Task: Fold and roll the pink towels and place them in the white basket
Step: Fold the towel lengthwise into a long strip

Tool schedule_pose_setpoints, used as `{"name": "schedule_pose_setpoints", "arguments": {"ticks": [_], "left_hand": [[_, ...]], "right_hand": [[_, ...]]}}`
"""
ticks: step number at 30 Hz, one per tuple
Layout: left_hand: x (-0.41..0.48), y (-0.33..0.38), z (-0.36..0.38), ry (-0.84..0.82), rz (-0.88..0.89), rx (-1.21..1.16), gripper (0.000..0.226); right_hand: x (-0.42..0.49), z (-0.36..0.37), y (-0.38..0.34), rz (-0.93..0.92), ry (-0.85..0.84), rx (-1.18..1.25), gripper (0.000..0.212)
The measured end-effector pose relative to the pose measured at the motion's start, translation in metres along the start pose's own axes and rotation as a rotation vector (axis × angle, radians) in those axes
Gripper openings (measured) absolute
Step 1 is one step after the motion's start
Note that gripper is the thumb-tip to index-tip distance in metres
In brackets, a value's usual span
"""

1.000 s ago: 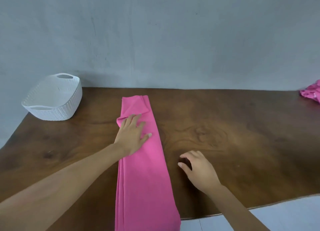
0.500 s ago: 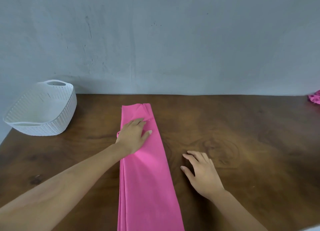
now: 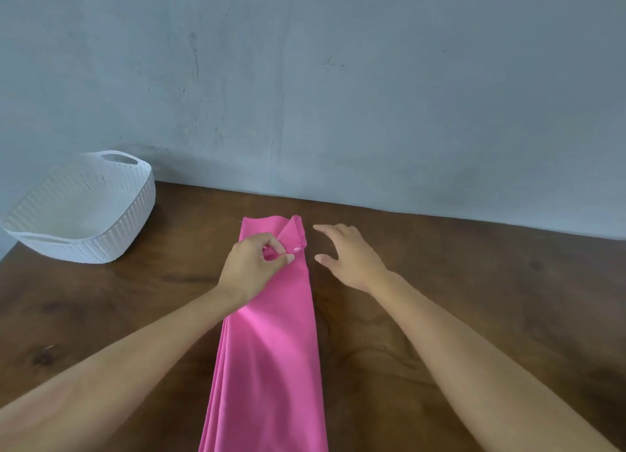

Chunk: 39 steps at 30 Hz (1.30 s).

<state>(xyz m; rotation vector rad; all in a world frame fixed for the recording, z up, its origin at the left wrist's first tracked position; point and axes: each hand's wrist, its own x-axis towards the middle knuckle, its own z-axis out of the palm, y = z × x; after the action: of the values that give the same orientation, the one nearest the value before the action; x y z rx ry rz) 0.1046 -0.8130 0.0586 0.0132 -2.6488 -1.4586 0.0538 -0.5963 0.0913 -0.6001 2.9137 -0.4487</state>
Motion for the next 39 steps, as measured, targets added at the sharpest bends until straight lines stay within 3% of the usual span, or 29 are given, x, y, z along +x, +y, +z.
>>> {"name": "schedule_pose_setpoints", "arguments": {"ticks": [9,14,17,19,23,26,31,35,39], "left_hand": [[0.005,0.001,-0.010,-0.057,-0.020,-0.203,0.026],[0.018,-0.016,-0.032,-0.045,-0.029,-0.366,0.035],[0.033,-0.033,-0.046,-0.043,-0.128,-0.380,0.043],[0.044,-0.044,-0.052,-0.069,-0.208,-0.361,0.046],[0.069,-0.068,-0.054,-0.109,-0.224,-0.259,0.023],[0.085,-0.080,-0.048,-0.121,-0.174,-0.142,0.039],[0.105,-0.088,-0.039,-0.152,0.038,-0.016,0.040],[0.122,-0.091,-0.041,-0.307,-0.008,0.089,0.035],[0.131,-0.082,-0.047,-0.402,-0.034,0.086,0.054]], "right_hand": [[0.094,-0.011,-0.018,-0.252,-0.218,-0.252,0.063],[0.105,-0.014,-0.018,-0.272,-0.207,-0.286,0.036],[0.103,-0.015,-0.015,-0.232,-0.209,-0.222,0.021],[0.098,-0.015,-0.013,-0.204,-0.219,-0.172,0.020],[0.088,-0.013,-0.014,-0.213,-0.225,-0.170,0.014],[0.082,-0.010,-0.015,-0.208,-0.214,-0.179,0.015],[0.077,-0.008,-0.014,-0.173,-0.193,-0.136,0.015],[0.077,-0.008,-0.017,-0.155,-0.195,-0.140,0.016],[0.078,-0.009,-0.019,-0.162,-0.170,-0.135,0.012]]}}
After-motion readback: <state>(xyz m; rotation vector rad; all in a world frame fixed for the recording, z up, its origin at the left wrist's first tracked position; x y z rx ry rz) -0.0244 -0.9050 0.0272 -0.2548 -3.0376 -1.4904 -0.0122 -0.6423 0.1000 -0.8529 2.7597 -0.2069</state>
